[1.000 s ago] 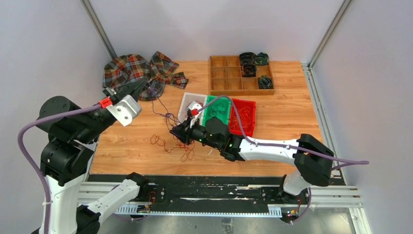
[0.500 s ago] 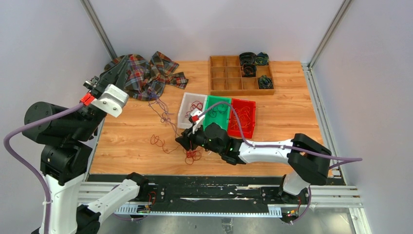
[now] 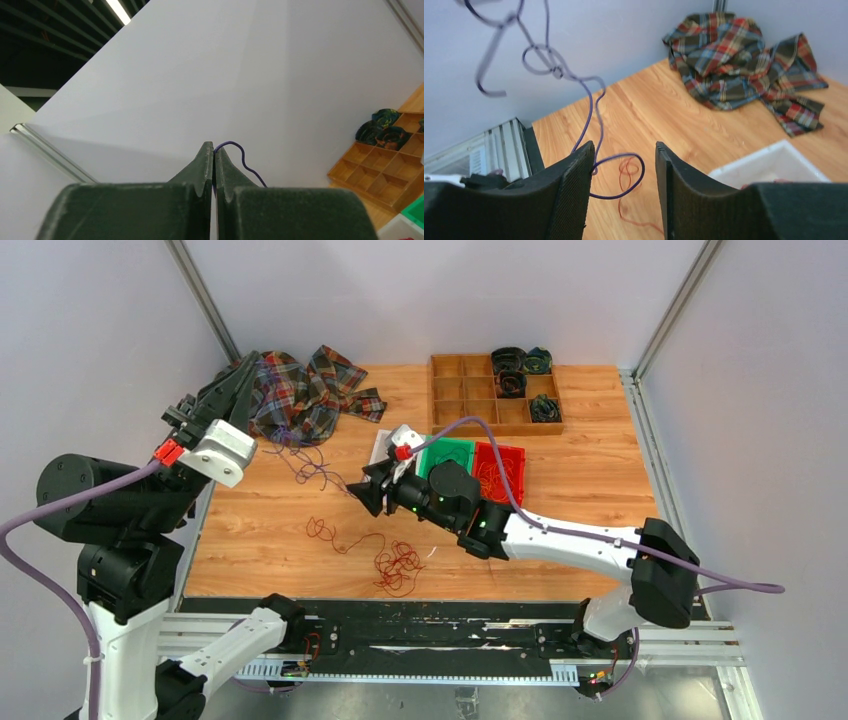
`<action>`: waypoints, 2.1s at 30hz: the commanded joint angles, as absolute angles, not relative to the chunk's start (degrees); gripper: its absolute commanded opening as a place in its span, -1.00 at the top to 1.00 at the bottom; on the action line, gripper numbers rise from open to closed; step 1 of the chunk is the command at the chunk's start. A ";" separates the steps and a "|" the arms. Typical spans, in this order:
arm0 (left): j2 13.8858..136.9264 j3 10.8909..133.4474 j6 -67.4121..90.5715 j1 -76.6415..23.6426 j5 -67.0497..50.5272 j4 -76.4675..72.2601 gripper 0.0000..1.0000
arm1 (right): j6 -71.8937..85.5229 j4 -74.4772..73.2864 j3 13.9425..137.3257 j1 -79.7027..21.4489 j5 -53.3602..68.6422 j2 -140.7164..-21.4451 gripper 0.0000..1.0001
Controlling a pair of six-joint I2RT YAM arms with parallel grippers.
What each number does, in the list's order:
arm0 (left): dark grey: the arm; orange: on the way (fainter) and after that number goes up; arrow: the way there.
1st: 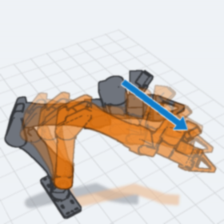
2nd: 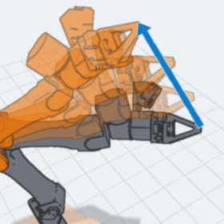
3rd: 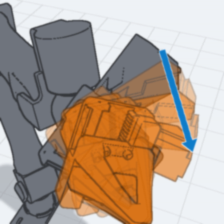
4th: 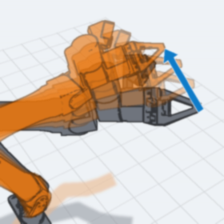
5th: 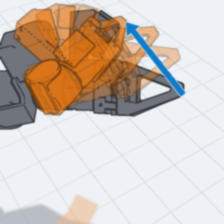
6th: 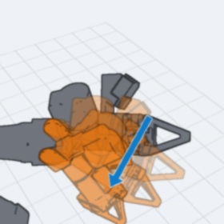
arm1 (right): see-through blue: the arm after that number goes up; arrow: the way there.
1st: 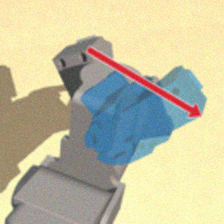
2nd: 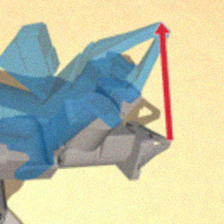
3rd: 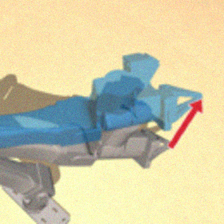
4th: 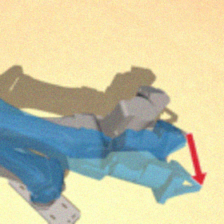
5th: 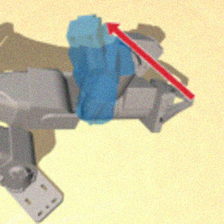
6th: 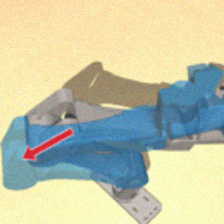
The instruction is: Untangle the cables
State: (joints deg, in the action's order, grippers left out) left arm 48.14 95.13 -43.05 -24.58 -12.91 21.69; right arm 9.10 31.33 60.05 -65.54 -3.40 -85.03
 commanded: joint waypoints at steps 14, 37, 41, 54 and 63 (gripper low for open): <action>48.19 97.08 -43.43 -24.87 -15.04 22.29 0.99 | 11.28 31.82 59.34 -64.95 -1.85 -90.41 0.99; 52.11 103.30 -48.05 -24.88 -2.62 3.36 0.99 | 16.93 34.36 44.00 -65.46 -10.53 -88.98 0.99; 54.44 107.30 -50.21 -24.87 -1.69 2.45 0.99 | 16.57 34.30 43.22 -65.78 -11.01 -88.65 0.99; 59.21 116.55 -51.35 -24.87 -9.81 12.83 0.99 | 15.89 31.99 43.89 -66.45 -11.91 -89.06 0.99; 49.79 99.26 -52.93 -24.87 -21.22 20.93 0.99 | 11.86 27.21 53.53 -66.45 -8.62 -79.54 0.97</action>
State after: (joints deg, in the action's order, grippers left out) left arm 52.53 103.46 -52.05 -24.58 -14.28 16.19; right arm 14.76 27.70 47.86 -65.63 -10.17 -84.82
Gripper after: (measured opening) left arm 0.017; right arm 0.014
